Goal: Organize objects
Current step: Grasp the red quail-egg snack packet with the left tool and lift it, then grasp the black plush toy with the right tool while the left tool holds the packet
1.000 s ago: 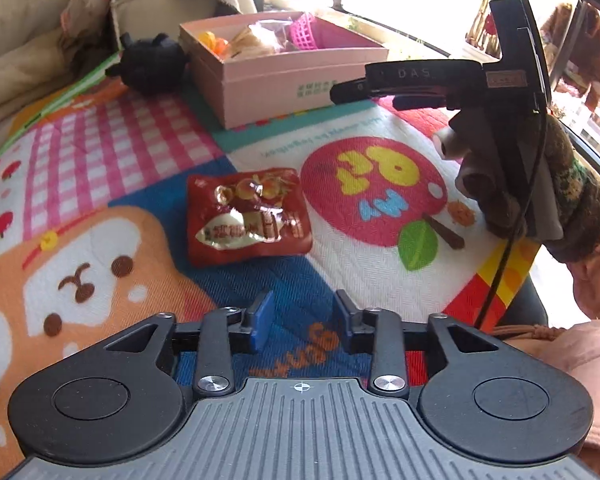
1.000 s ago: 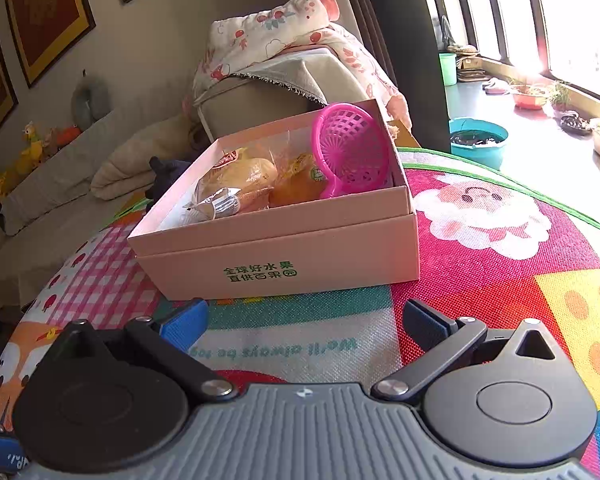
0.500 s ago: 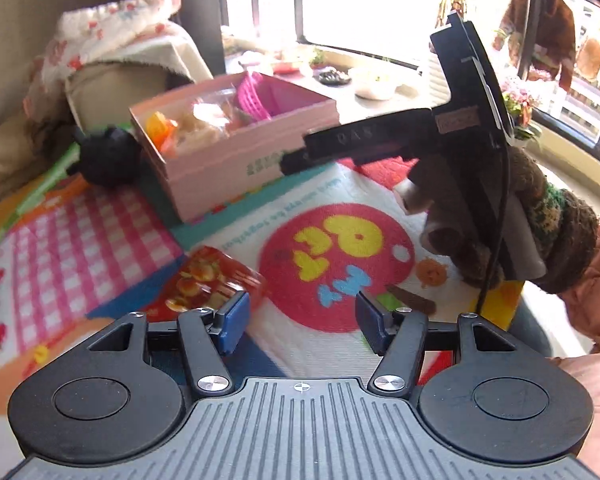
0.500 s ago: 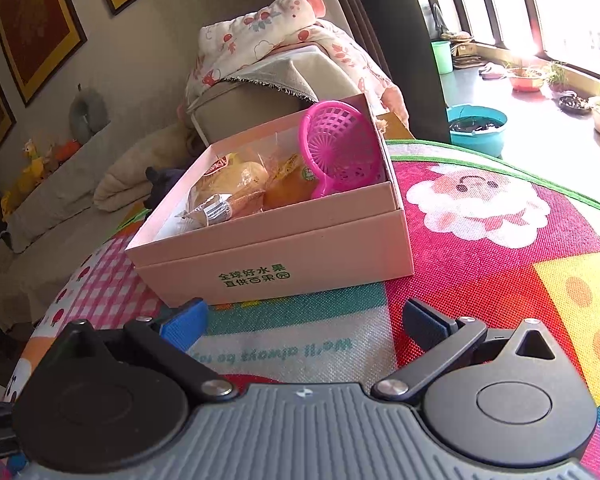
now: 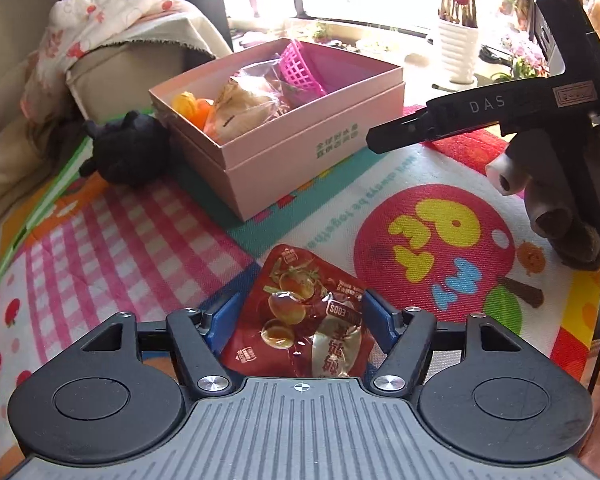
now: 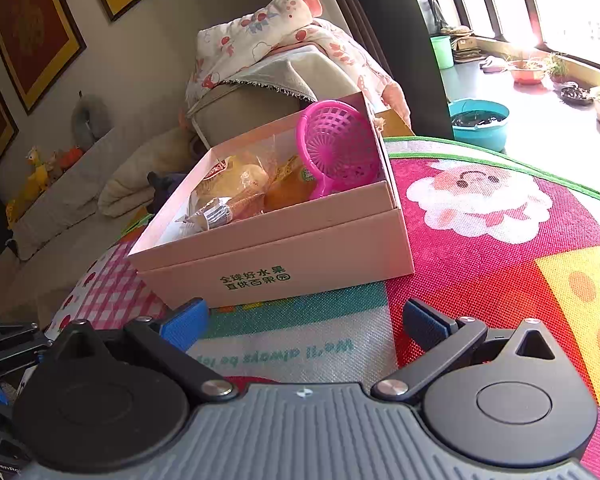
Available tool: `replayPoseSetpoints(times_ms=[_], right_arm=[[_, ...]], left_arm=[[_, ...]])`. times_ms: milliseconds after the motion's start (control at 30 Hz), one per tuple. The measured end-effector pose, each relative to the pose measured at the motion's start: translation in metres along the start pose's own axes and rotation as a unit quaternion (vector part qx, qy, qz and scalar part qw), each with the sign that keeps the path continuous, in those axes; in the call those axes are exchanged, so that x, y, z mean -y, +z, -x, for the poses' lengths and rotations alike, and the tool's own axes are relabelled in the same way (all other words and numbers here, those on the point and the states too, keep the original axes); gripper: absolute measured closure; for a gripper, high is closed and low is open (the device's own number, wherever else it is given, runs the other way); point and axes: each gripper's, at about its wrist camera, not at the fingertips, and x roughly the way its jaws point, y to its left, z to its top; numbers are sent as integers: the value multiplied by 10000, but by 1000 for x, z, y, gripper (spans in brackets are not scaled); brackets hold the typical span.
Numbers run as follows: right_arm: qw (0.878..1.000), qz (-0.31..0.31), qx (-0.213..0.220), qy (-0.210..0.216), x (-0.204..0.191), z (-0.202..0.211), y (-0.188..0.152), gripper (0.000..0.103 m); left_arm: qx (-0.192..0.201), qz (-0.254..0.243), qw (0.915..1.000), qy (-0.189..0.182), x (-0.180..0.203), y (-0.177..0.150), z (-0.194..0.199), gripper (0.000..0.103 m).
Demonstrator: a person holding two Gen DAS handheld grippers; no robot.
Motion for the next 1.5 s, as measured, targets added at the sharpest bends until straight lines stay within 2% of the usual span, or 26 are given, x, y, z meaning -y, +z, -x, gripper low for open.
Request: replayPoseSetpoints(times_ms=[100, 300, 500, 633, 733, 833, 1000, 1100, 1167, 1300, 1433, 1500], right_arm=[[10000, -19, -8, 14, 1, 0, 1, 0], [10000, -35, -4, 26, 1, 0, 0, 0], [10000, -26, -10, 22, 2, 0, 0, 0], [9999, 54, -76, -54, -1, -2, 1, 0], [9988, 360, -214, -242, -12, -5, 1, 0], [9939, 1005, -310, -322, -35, 2, 2, 0], [9785, 2052, -33, -215, -99, 24, 29, 0], [9694, 2451, -104, -111, -136, 18, 50, 0], [9676, 2503, -319, -77, -155, 3, 67, 0], [9614, 2663, -658, -234, -191, -46, 96, 0], [9409, 3210, -882, -628, -225, -116, 107, 0], [9294, 3431, -966, -955, -236, -152, 107, 0]], left_arm=[[-251, -120, 9994, -183, 6, -7, -4, 22], [-68, -46, 10000, -19, 13, -13, 0, 23], [126, 898, 9957, 171, 10, -17, 0, 25], [381, 1126, 9921, 394, 16, -24, 4, 25], [585, 1561, 9850, 454, 0, -28, 14, 25], [857, 2035, 9726, 735, -25, -35, 29, 25], [1242, 3071, 9352, 1251, -79, -53, 35, 25], [1277, 3397, 9183, 1579, -105, -62, 28, 25], [1335, 3464, 9136, 1661, -112, -67, 27, 25], [1456, 3388, 9143, 1672, -112, -76, 24, 25], [1576, 3380, 9139, 1606, -110, -80, 23, 25], [1574, 3401, 9135, 1583, -110, -80, 22, 25]])
